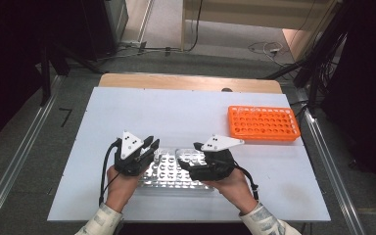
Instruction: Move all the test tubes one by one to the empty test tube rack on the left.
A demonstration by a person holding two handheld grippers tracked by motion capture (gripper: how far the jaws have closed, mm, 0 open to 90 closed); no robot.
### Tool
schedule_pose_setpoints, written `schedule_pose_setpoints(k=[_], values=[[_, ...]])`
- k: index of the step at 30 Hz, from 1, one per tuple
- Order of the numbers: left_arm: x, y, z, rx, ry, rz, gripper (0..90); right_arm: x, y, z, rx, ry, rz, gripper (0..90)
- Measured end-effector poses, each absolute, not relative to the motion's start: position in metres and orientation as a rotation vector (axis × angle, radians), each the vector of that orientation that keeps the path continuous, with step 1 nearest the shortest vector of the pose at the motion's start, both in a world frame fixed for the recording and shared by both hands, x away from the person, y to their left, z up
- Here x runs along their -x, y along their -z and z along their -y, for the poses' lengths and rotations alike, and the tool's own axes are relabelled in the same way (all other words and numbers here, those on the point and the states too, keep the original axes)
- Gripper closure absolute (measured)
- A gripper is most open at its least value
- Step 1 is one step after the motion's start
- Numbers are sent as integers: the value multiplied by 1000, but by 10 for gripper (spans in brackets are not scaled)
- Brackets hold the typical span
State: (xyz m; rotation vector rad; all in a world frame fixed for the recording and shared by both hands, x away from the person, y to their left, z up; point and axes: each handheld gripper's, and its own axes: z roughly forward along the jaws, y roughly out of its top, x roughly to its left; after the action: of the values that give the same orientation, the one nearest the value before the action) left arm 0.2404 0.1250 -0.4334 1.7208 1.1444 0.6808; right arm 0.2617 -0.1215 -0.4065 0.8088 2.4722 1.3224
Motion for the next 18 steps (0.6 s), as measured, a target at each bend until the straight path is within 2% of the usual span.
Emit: schedule_pose_setpoints(k=[6,11,15,18], values=[[-240,433,-124,-1730,-678,-1142,723,-262,407,122,-808,-1321,-2474,241],[-238,430,-125,-1706,-667,-1125,650,-263,407,123,-812,-1321,-2469,242],[-235,425,-124,-1674,-660,-1119,483,-266,407,128,-837,-1315,-2452,242],[-236,424,-123,-1672,-664,-1132,287,-271,407,135,-867,-1304,-2426,243]])
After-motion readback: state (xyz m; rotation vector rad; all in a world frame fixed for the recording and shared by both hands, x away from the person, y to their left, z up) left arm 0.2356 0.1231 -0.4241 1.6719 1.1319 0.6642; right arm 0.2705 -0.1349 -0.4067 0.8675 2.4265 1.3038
